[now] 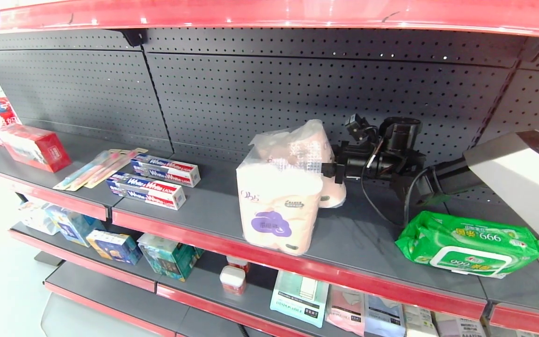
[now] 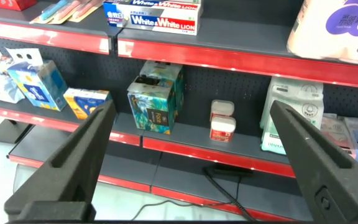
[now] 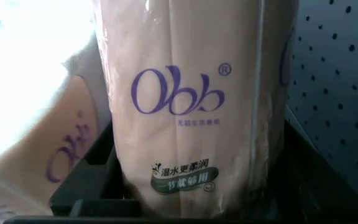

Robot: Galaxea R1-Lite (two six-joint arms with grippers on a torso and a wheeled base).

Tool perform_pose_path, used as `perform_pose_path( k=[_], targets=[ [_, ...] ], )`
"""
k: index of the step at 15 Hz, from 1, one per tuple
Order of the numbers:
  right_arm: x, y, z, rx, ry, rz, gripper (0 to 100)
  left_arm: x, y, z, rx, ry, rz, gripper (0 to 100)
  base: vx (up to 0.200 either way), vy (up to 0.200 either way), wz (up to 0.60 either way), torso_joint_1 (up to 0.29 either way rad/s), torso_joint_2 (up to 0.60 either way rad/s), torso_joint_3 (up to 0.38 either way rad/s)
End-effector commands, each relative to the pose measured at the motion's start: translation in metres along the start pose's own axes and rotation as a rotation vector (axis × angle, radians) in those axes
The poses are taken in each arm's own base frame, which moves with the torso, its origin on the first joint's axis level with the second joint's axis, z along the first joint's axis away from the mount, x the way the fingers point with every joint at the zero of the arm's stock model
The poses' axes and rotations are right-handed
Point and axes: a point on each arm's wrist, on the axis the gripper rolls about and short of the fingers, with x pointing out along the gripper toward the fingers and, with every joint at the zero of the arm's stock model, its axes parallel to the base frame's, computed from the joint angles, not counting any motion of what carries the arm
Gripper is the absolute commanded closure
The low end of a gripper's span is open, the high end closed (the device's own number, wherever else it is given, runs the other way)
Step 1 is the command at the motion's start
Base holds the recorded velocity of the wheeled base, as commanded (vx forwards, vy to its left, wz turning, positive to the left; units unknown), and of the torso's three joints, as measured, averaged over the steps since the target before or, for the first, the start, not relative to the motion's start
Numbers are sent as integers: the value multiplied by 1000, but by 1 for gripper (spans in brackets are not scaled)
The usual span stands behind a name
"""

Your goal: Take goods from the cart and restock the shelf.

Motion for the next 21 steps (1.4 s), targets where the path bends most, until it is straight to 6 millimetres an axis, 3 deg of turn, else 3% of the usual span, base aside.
perform_pose_path(
  k=[1,15,21],
  targets=[
    [6,-3,-7,3,1,3,100,0,0,0,0,2,-1,0,0,0,0,0,0,0],
    [26,-12,-29,27,4,10,100,0,0,0,1,2,0,0,0,0,0,0,0,0],
    [-10,-30,-39,17,36,-56,100,0,0,0,1,2,0,0,0,0,0,0,0,0]
  ],
)
